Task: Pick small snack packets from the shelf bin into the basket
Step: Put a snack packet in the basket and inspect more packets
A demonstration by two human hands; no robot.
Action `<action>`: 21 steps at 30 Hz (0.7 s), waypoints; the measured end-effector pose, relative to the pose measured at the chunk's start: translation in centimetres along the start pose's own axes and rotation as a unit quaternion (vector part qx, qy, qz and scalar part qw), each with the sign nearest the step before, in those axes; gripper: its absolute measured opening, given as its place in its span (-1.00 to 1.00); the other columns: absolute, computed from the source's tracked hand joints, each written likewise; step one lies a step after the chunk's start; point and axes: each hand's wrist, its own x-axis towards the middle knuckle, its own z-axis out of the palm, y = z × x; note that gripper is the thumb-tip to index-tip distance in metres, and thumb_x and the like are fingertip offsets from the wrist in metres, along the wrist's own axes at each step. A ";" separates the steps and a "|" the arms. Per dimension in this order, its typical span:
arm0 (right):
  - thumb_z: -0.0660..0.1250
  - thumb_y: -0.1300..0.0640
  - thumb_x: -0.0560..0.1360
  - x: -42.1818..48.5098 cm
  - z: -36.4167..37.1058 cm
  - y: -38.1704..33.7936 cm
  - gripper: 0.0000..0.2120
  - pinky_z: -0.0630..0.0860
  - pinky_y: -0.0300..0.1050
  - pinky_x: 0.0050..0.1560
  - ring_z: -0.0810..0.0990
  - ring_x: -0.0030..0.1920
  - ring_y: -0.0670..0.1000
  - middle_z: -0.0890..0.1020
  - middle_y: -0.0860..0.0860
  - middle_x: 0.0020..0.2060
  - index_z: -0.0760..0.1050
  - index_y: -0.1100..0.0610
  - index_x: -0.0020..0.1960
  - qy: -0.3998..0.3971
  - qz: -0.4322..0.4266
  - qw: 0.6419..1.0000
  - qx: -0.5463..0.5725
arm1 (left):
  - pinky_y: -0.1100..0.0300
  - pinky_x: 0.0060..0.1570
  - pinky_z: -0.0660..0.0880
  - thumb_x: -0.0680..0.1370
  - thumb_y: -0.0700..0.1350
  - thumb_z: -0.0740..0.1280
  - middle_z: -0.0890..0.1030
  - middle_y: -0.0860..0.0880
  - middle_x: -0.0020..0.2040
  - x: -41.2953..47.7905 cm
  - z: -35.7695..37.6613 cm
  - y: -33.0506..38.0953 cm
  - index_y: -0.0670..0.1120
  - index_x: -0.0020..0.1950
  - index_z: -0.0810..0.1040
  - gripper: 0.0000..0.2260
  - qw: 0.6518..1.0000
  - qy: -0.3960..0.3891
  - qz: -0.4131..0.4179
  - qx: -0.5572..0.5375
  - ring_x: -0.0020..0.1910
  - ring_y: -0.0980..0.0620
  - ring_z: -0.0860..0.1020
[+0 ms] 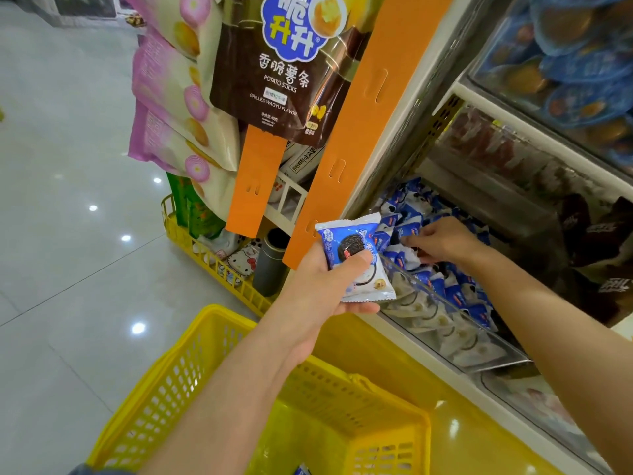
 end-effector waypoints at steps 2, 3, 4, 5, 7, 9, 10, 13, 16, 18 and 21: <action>0.42 0.13 0.44 0.3 0.6 -0.1 -0.73 0.53 -0.36 -0.46 0.55 -0.40 -0.03 0.55 0.15 -0.26 0.55 0.38 -0.12 0.012 0.009 0.998 0.054 | 0.11 -0.25 0.61 0.53 -0.13 0.31 0.63 -0.11 0.01 0.1 -0.1 0.1 -0.03 0.26 0.43 -0.69 1.000 0.002 0.000 -0.002 -0.15 -0.03 0.65; 0.42 0.13 0.44 0.5 0.8 -0.3 -0.76 0.52 -0.38 -0.49 0.56 -0.42 -0.05 0.54 0.13 -0.31 0.52 0.31 -0.23 0.015 0.008 0.997 0.076 | 0.11 -0.25 0.62 0.53 -0.13 0.31 0.63 -0.10 0.00 0.2 -0.1 0.1 -0.03 0.27 0.43 -0.69 1.000 0.003 0.000 -0.002 -0.16 -0.01 0.65; 0.41 0.12 0.44 0.7 1.0 -0.4 -0.74 0.50 -0.39 -0.50 0.58 -0.47 -0.08 0.55 0.10 -0.35 0.47 0.25 -0.32 0.020 0.007 0.996 0.089 | 0.10 -0.24 0.62 0.52 -0.13 0.31 0.63 -0.09 0.00 0.2 -0.1 0.1 -0.03 0.27 0.43 -0.68 1.000 0.004 -0.001 -0.002 -0.16 0.00 0.66; 0.41 0.11 0.44 0.8 1.1 -0.5 -0.71 0.49 -0.41 -0.52 0.57 -0.53 -0.12 0.55 0.08 -0.38 0.43 0.22 -0.35 0.029 0.006 0.995 0.099 | 0.10 -0.25 0.62 0.52 -0.13 0.31 0.63 -0.08 -0.01 0.3 -0.2 0.1 -0.03 0.27 0.43 -0.68 1.000 0.005 -0.002 -0.002 -0.17 0.00 0.66; 0.41 0.08 0.44 0.9 1.2 -0.7 -0.70 0.48 -0.42 -0.51 0.55 -0.59 -0.17 0.57 0.06 -0.39 0.43 0.21 -0.35 0.036 0.010 0.994 0.101 | 0.11 -0.25 0.61 0.52 -0.13 0.31 0.64 -0.06 -0.03 0.4 -0.1 0.0 -0.01 0.27 0.43 -0.68 1.000 0.009 -0.003 0.000 -0.17 0.00 0.66; 0.40 0.06 0.46 1.1 1.3 -0.7 -0.71 0.56 -0.34 -0.31 0.59 -0.52 -0.10 0.58 0.06 -0.40 0.43 0.20 -0.33 0.023 0.015 0.996 0.083 | 0.11 -0.26 0.61 0.52 -0.13 0.31 0.65 -0.06 -0.05 0.5 -0.1 0.0 -0.03 0.27 0.43 -0.69 1.000 0.012 -0.001 0.002 -0.17 0.00 0.66; 0.39 0.05 0.46 1.2 1.4 -0.8 -0.70 0.58 -0.25 -0.17 0.60 -0.46 -0.06 0.57 0.07 -0.40 0.41 0.20 -0.33 0.019 0.014 0.998 0.053 | 0.11 -0.26 0.62 0.52 -0.13 0.31 0.65 -0.06 -0.04 0.6 -0.1 -0.1 -0.04 0.27 0.43 -0.68 1.000 0.013 -0.002 0.004 -0.16 -0.01 0.66; 0.35 0.02 0.48 1.1 1.7 -1.0 -0.63 0.54 -0.13 -0.04 0.57 -0.39 -0.03 0.55 0.10 -0.43 0.34 0.18 -0.39 0.015 0.006 1.000 -0.024 | 0.09 -0.24 0.62 0.52 -0.14 0.31 0.64 -0.10 0.00 0.6 0.1 -0.3 -0.04 0.26 0.43 -0.69 1.000 0.015 -0.004 0.012 -0.14 -0.04 0.66; 0.35 0.06 0.48 0.7 2.1 -0.3 -0.71 0.55 -0.24 -0.22 0.56 -0.38 -0.04 0.58 0.15 -0.30 0.44 0.24 -0.28 0.020 -0.009 0.998 0.059 | 0.07 -0.22 0.63 0.52 -0.14 0.31 0.64 -0.10 0.00 0.5 0.2 -0.4 -0.03 0.23 0.44 -0.71 1.000 0.014 -0.004 0.016 -0.14 -0.04 0.66; 0.35 0.11 0.49 -0.2 2.2 0.3 -0.72 0.56 -0.28 -0.22 0.60 -0.22 0.00 0.60 0.20 -0.03 0.50 0.32 0.06 0.014 -0.011 0.988 0.156 | 0.07 -0.21 0.63 0.53 -0.14 0.31 0.63 -0.10 0.00 0.5 0.4 -0.4 -0.03 0.22 0.44 -0.73 1.000 0.012 -0.005 0.018 -0.15 -0.03 0.66; 0.33 0.07 0.51 -1.5 2.1 1.0 -0.54 0.48 -0.19 0.11 0.54 0.14 0.07 0.53 0.13 0.20 0.36 0.26 0.32 0.025 -0.044 0.990 0.133 | 0.05 -0.24 0.63 0.53 -0.14 0.30 0.62 -0.09 -0.05 0.6 0.8 -0.4 -0.03 0.18 0.45 -0.77 1.000 0.018 -0.024 0.005 -0.21 -0.01 0.66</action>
